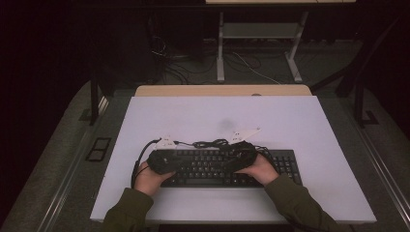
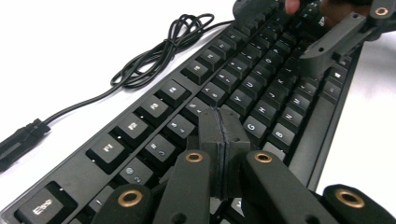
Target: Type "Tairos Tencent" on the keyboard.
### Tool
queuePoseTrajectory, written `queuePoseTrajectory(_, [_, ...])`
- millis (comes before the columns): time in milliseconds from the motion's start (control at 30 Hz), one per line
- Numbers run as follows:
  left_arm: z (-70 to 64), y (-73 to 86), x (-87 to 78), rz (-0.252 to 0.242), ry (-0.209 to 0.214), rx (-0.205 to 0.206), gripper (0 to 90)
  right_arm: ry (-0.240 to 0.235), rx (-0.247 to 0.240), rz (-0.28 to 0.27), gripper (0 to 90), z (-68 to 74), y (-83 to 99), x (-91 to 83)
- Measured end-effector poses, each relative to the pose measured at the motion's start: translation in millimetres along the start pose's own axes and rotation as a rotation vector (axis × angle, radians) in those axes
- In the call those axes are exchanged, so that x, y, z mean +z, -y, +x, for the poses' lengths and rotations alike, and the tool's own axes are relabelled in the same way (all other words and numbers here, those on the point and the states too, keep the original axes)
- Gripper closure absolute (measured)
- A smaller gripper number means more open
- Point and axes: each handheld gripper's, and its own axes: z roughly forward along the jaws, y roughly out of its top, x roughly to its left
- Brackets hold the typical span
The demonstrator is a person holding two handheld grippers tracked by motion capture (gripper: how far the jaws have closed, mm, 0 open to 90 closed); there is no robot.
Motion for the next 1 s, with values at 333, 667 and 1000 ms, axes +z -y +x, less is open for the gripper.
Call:
queuePoseTrajectory(333, [3.9,0.9,5.4,0.014,-0.013,-0.006,89.3,-0.001,-0.001,0.0,24.0,-0.1,0.3,1.0])
queuePoseTrajectory(667, [3.9,1.8,9.7,0.036,-0.013,-0.002,89.4,0.0,0.002,-0.001,24.1,-0.1,0.3,0.9])
queuePoseTrajectory(1000, [4.9,3.8,11.7,0.045,-0.011,-0.012,89.4,0.0,0.003,-0.001,24.1,-0.1,0.1,0.7])
